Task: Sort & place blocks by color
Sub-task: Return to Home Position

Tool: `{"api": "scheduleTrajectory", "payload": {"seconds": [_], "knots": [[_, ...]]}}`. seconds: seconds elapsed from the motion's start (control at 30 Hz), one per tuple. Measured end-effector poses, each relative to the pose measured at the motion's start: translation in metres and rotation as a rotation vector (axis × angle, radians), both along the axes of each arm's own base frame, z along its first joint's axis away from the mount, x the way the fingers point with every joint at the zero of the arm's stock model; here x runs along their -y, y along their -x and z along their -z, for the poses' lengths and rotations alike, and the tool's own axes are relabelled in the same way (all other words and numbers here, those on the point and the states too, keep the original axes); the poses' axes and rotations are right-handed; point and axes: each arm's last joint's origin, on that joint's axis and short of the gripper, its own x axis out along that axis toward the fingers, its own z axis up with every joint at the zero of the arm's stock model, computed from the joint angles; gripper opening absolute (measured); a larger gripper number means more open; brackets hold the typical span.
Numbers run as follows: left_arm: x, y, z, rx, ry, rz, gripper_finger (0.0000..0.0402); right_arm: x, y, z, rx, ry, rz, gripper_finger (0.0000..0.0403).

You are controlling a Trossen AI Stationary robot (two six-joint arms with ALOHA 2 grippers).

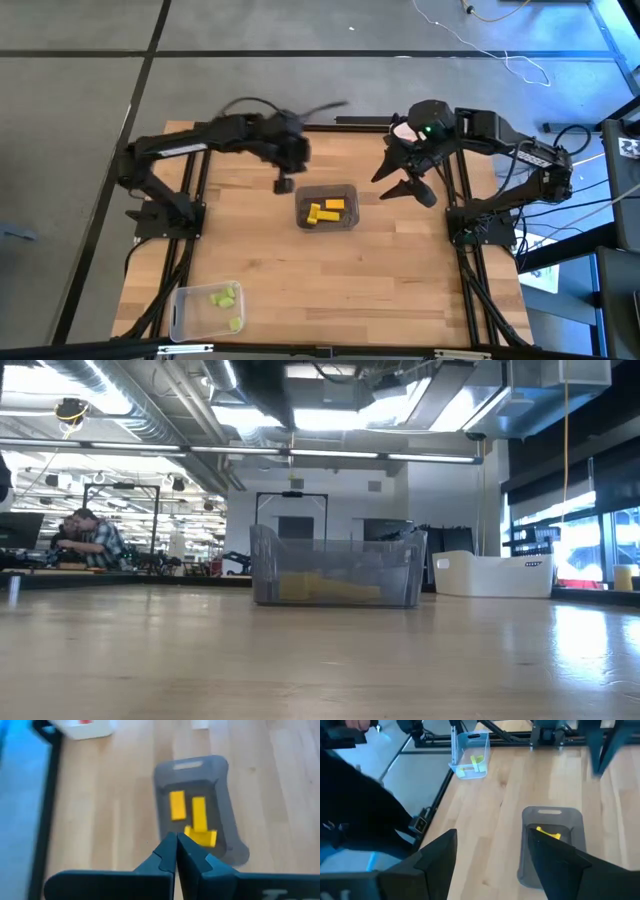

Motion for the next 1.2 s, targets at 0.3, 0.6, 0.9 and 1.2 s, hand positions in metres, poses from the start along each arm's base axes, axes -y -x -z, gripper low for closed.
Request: {"api": "scheduleTrajectory", "payload": {"seconds": [0.3,0.6,0.9,1.2], "knots": [[0.008,0.09,-0.066,0.147,-0.047,-0.16,0.0,0.001,-0.005,0.004,-0.056,-0.071,0.066,0.0242],[0.037,0.181,-0.102,0.316,-0.013,-0.26,0.0,0.002,-0.015,0.006,-0.016,-0.01,0.051,0.0235],[0.062,0.252,-0.103,0.348,0.034,-0.292,0.0,0.004,-0.022,0.013,-0.068,-0.019,0.082,0.0235],[0.093,0.342,-0.099,0.597,0.041,-0.315,0.0,-0.003,-0.026,0.012,-0.019,0.059,0.015,0.0192]]}}
